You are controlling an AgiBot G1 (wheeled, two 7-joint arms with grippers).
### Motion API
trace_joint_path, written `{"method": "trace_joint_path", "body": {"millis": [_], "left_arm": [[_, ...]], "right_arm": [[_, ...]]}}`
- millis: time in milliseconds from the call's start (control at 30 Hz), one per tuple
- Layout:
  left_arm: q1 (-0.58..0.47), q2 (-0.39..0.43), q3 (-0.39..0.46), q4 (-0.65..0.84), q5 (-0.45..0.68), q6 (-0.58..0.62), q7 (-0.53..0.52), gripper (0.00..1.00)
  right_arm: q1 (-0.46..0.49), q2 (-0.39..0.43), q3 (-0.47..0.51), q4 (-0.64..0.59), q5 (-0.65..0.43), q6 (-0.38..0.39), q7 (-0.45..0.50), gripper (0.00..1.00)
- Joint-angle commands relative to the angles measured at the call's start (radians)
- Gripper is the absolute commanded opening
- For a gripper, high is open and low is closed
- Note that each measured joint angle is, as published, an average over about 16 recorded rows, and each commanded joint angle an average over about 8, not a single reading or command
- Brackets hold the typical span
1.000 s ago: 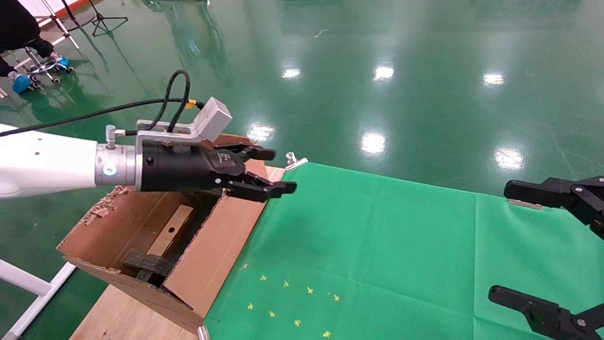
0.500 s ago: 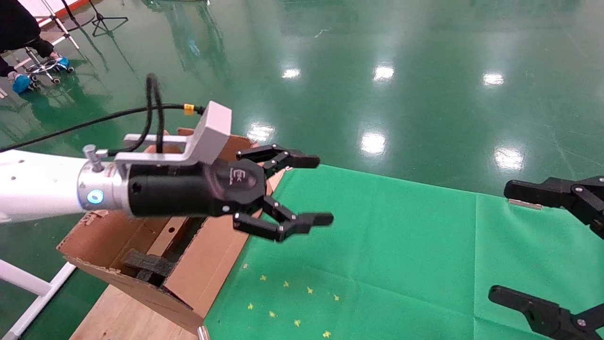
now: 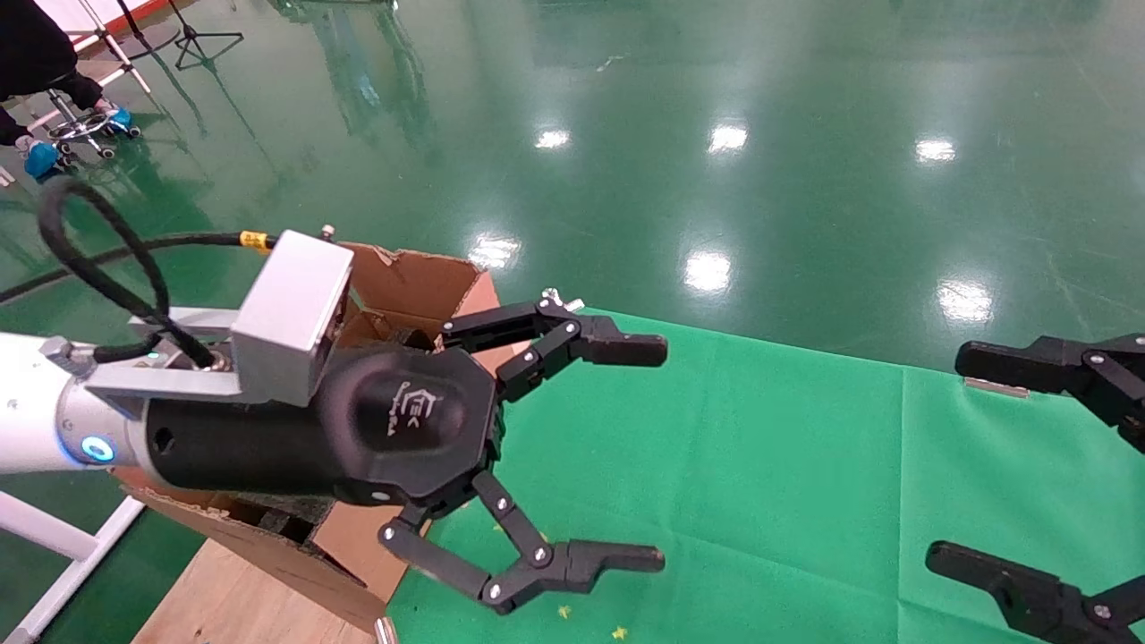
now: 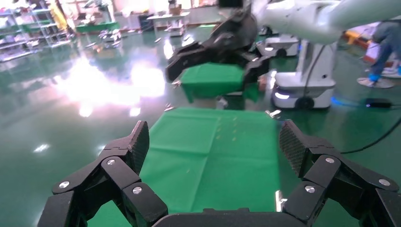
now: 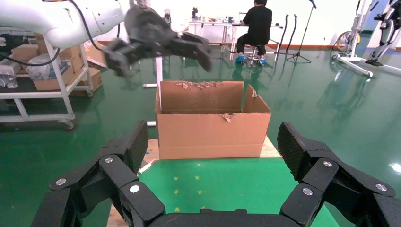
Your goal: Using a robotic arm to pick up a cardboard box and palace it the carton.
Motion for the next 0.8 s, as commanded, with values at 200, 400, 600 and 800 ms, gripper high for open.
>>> {"method": "trace_joint_path", "body": {"millis": [200,400,600,800], "left_arm": [[0.021,-0.002,-0.018,-0.024,-0.029,0.012,0.012,1.0],[0.013,-0.002,-0.011,-0.015,-0.018,0.007,0.009,1.0],[0.009,-0.001,-0.007,-0.01,-0.012,0.004,0.007,1.0],[0.006,-0.001,-0.005,-0.006,-0.007,0.002,0.005,1.0]], "right_arm": [[0.0,0.0,0.0,0.0,0.0,0.0,0.0,1.0],[0.0,0.0,0.0,0.0,0.0,0.0,0.0,1.0],[0.0,0.0,0.0,0.0,0.0,0.0,0.0,1.0],[0.0,0.0,0.0,0.0,0.0,0.0,0.0,1.0]]}}
